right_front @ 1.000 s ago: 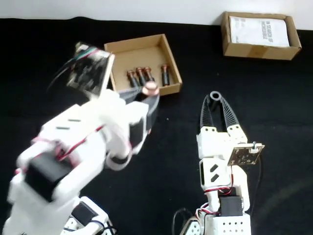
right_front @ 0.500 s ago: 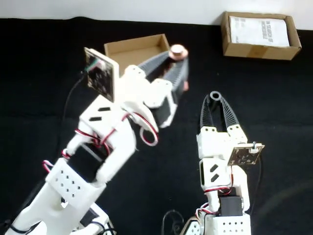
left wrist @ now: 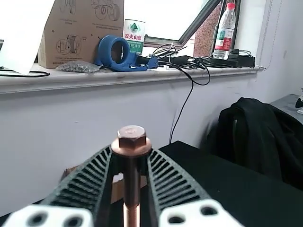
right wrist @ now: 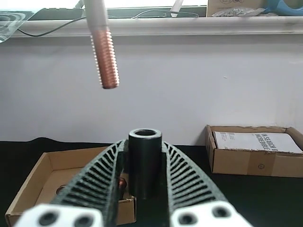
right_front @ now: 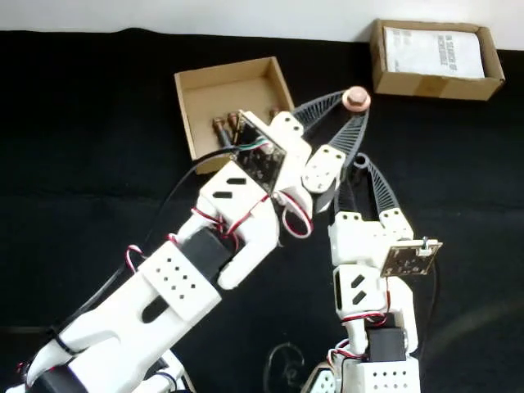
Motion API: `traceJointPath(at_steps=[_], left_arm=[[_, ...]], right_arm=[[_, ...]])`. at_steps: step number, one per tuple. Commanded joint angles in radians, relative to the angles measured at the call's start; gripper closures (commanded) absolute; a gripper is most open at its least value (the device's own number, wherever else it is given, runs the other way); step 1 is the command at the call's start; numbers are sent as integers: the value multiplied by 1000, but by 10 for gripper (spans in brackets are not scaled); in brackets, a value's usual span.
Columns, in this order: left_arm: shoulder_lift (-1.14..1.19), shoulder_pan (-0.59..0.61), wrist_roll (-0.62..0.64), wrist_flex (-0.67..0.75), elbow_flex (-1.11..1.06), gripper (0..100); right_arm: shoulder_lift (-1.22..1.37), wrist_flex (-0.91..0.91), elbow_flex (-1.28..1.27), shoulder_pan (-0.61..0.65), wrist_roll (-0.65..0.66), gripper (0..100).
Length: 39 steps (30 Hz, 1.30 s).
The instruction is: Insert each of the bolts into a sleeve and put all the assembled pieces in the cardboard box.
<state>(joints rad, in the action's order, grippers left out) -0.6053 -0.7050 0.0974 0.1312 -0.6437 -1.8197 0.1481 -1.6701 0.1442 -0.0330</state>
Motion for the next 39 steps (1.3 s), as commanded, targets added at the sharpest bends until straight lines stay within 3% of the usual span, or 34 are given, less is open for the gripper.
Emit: traceJointPath(at_steps=[1, 11, 26, 39], left_arm=[[2, -38, -5, 26, 18, 991], [48, -88, -3, 26, 16, 991], [119, -16, -5, 26, 90, 991], [111, -59, 11, 26, -58, 991]], right_arm=[[-2, 2, -131, 7, 12, 992], [-2, 2, -133, 7, 11, 992], [-2, 2, -133, 7, 11, 992], [-4, 2, -133, 7, 8, 992]])
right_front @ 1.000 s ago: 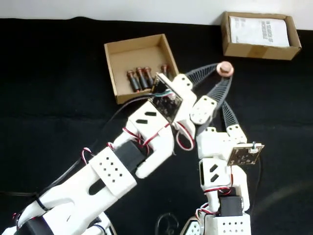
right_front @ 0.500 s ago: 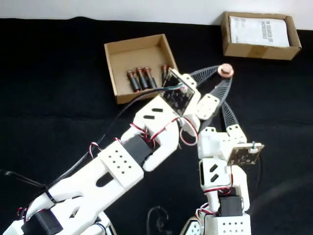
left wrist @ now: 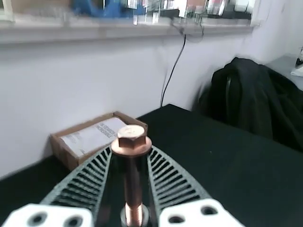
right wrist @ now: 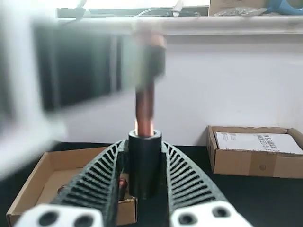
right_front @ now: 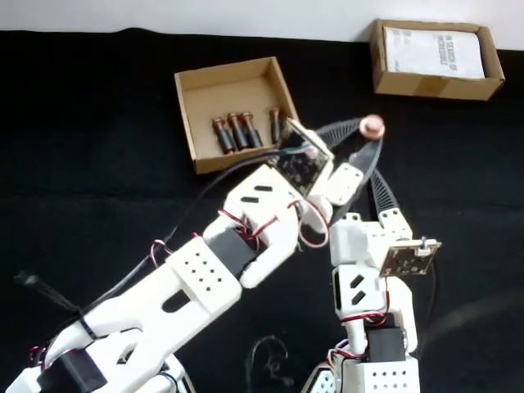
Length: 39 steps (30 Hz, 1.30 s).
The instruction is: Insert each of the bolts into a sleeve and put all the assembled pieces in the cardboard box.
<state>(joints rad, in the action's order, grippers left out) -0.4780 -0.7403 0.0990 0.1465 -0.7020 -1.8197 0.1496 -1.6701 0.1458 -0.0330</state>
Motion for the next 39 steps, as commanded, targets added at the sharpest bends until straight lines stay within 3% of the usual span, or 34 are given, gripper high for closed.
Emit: traceJointPath(at_steps=[1, 8, 15, 17, 22, 24, 32, 39], left_arm=[[-16, -27, 28, 11, -5, 991], [-16, -28, 69, -35, -10, 991], [-39, -25, 69, -212, -10, 988], [-54, -31, 69, -285, -10, 944], [-99, -33, 72, -500, -10, 728], [-125, -33, 72, -588, -5, 698], [-303, -22, 71, -767, -7, 704], [-598, 139, 64, -822, -10, 899]], right_arm=[[-4, 1, -133, 5, 8, 992], [-4, 1, -133, 4, 8, 992], [-4, 1, -133, 4, 8, 992], [-4, 1, -133, 4, 9, 992], [-4, 1, -133, 4, 11, 992], [-4, 1, -133, 4, 11, 992], [-4, -1, -130, 4, 12, 992], [-4, -2, -45, 5, 12, 992]])
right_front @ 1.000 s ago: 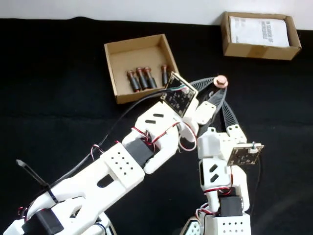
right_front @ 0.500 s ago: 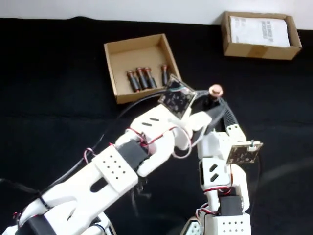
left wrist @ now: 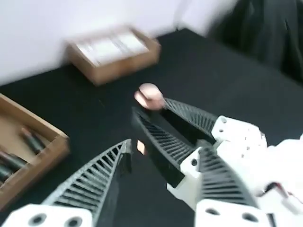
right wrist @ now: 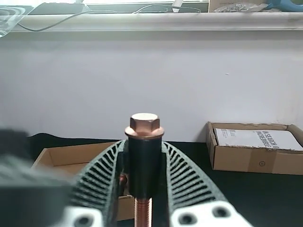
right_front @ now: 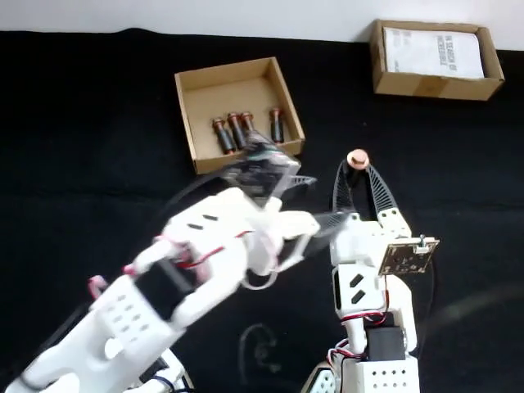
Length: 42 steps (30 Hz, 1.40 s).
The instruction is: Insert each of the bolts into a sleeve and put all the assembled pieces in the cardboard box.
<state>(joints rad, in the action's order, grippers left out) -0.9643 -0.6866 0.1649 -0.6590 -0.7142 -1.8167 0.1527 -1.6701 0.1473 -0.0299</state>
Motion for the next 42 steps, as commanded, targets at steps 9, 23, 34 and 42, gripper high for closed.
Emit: traceJointPath(at_steps=[9, 23, 34, 42], left_arm=[[-409, 483, -2, -35, -232, 984], [-845, 731, 3, 9, -786, 984], [-831, 860, 3, 235, -981, 984], [-831, 868, 3, 86, -981, 984]], right_arm=[[31, 157, 220, 71, 9, 992], [831, 326, 901, 136, 3, 992], [1409, 509, 1442, 159, 2, 992], [1796, 536, 1778, 239, 2, 992]])
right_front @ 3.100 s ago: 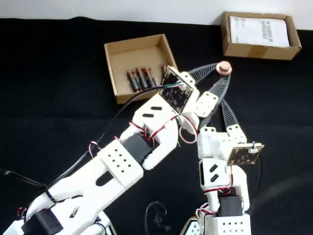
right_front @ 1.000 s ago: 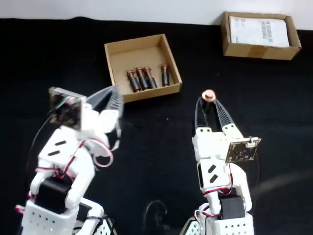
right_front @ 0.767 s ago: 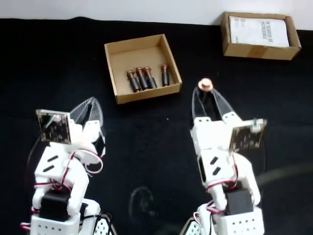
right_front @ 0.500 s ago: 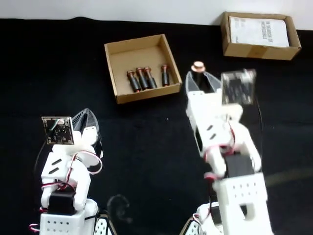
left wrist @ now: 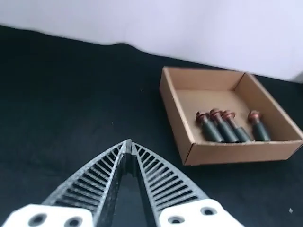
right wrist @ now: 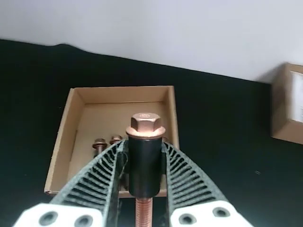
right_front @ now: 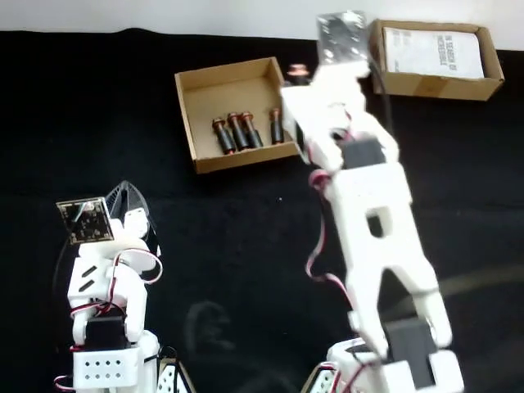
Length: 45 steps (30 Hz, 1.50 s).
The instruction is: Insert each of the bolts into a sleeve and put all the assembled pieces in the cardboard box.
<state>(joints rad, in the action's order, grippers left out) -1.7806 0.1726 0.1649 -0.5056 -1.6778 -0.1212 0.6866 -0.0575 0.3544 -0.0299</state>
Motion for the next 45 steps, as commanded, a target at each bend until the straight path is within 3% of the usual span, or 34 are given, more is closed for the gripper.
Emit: traceJointPath(at_steps=[1, 6, 10, 31, 33, 38, 45], left_arm=[[-15, 8, 3, -103, -18, 984], [-21, 2, 3, -308, -18, 984], [-22, 2, 0, -388, -18, 984], [-39, 2, -2, -385, -18, 981], [-39, 4, -2, -385, -18, 981], [-38, 5, -2, -385, -18, 981], [-36, 5, -2, -385, -18, 980]], right_arm=[[148, 2, 211, 42, 2, 992], [358, 2, 432, 93, 2, 992], [507, 2, 578, 108, 2, 992], [1181, 2, 1173, 48, 3, 991], [1190, 12, 1234, 45, 5, 952], [1129, 308, 1451, 44, 8, 676], [1026, 742, 1776, 18, 9, 645]])
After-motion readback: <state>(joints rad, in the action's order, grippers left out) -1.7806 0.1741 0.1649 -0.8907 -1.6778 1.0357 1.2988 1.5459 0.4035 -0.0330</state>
